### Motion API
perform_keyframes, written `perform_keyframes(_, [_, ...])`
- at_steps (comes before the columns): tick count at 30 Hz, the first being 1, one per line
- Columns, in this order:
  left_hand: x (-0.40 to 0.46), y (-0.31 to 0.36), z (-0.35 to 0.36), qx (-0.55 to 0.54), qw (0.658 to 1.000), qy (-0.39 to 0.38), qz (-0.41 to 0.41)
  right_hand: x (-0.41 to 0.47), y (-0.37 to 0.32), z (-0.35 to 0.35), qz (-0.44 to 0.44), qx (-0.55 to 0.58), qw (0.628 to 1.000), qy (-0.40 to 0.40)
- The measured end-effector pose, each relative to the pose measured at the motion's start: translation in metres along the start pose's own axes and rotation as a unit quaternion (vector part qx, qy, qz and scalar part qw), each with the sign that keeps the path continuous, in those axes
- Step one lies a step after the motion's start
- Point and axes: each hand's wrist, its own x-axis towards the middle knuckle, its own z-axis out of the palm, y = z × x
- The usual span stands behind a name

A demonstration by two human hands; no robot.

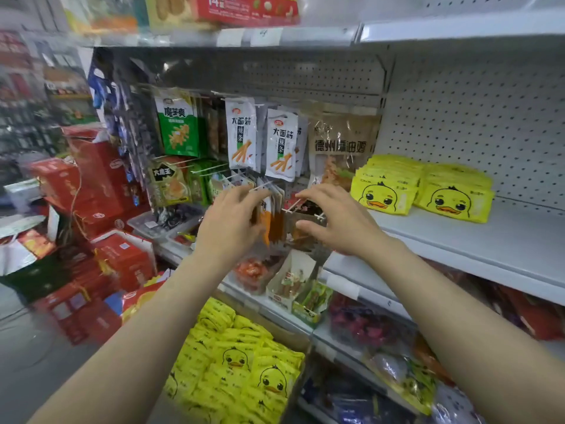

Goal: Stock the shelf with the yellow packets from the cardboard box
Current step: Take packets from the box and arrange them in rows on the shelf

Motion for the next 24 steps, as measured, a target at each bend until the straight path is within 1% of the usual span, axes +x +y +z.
perform_keyframes(6, [0.007,-0.091,0.023,0.025,0.999,-0.014,-0.017,0.066,-0.043,0.061,-0.020,0.000,0.999,-0.040])
perform_keyframes(12, [0.028,-0.196,0.071,0.029,0.998,-0.053,-0.016,0.146,-0.070,0.142,-0.006,0.004,0.997,-0.075])
perform_keyframes(18, [0.032,-0.272,0.136,-0.009,0.990,-0.139,-0.018,0.192,-0.074,0.240,0.045,0.016,0.989,-0.139])
perform_keyframes(24, [0.000,-0.318,0.223,-0.024,0.971,-0.233,-0.043,0.185,-0.062,0.347,0.108,0.039,0.967,-0.229])
